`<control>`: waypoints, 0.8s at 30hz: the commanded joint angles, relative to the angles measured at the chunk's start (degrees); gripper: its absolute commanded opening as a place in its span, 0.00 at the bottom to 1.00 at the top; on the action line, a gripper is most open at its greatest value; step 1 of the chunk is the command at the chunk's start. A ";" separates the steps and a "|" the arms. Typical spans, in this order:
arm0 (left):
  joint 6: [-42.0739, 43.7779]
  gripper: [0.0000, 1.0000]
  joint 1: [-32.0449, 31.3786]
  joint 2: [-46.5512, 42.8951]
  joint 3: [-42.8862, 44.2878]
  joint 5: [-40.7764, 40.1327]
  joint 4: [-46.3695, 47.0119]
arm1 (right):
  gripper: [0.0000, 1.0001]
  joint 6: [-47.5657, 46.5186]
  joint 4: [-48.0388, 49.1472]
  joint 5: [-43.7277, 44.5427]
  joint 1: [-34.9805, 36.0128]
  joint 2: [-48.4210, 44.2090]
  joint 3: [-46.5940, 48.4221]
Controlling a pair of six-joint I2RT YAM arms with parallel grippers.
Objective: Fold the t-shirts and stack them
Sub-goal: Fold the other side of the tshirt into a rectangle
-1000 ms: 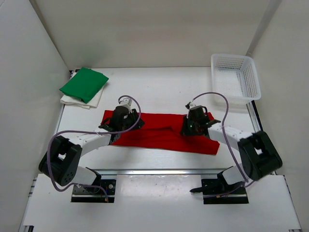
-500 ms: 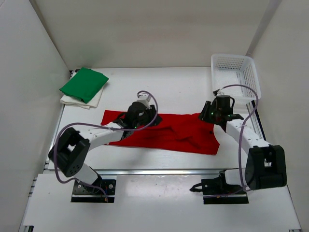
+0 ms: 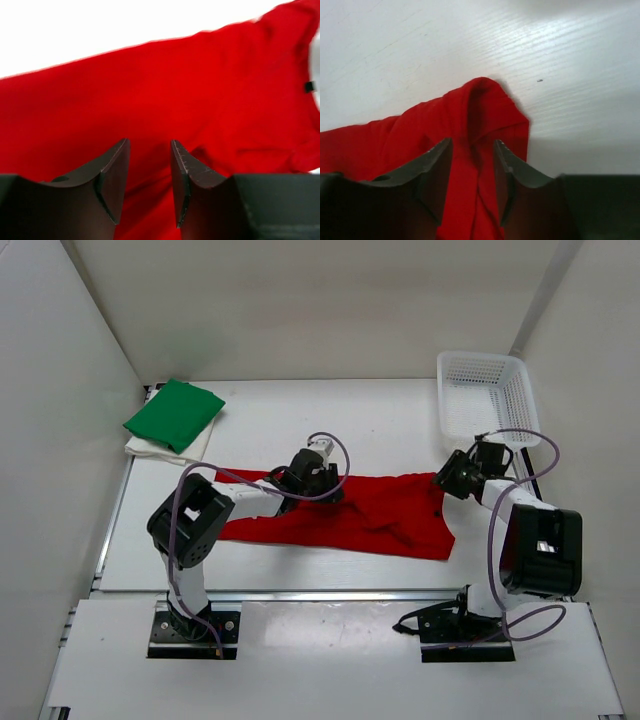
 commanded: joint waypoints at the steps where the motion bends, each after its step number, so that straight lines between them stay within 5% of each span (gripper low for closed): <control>1: -0.59 0.49 0.91 -1.38 -2.36 2.36 2.14 | 0.35 4.55 9.16 -9.16 -2.57 2.17 -2.76; 10: -1.56 0.48 0.99 -2.44 -10.36 3.23 6.19 | 0.06 10.88 22.86 -21.37 -6.61 8.06 -4.34; 14: -2.35 0.48 1.26 -2.97 -12.65 3.32 7.51 | 0.00 12.47 25.17 -23.05 -7.85 9.03 -4.70; 21: -2.35 0.47 1.62 -4.63 -14.32 3.41 7.69 | 0.00 10.19 18.24 -14.81 -9.08 6.23 -3.82; 24: -3.05 0.47 1.44 -6.21 -14.93 3.33 7.77 | 0.12 7.29 14.55 -8.93 -3.82 0.88 -4.00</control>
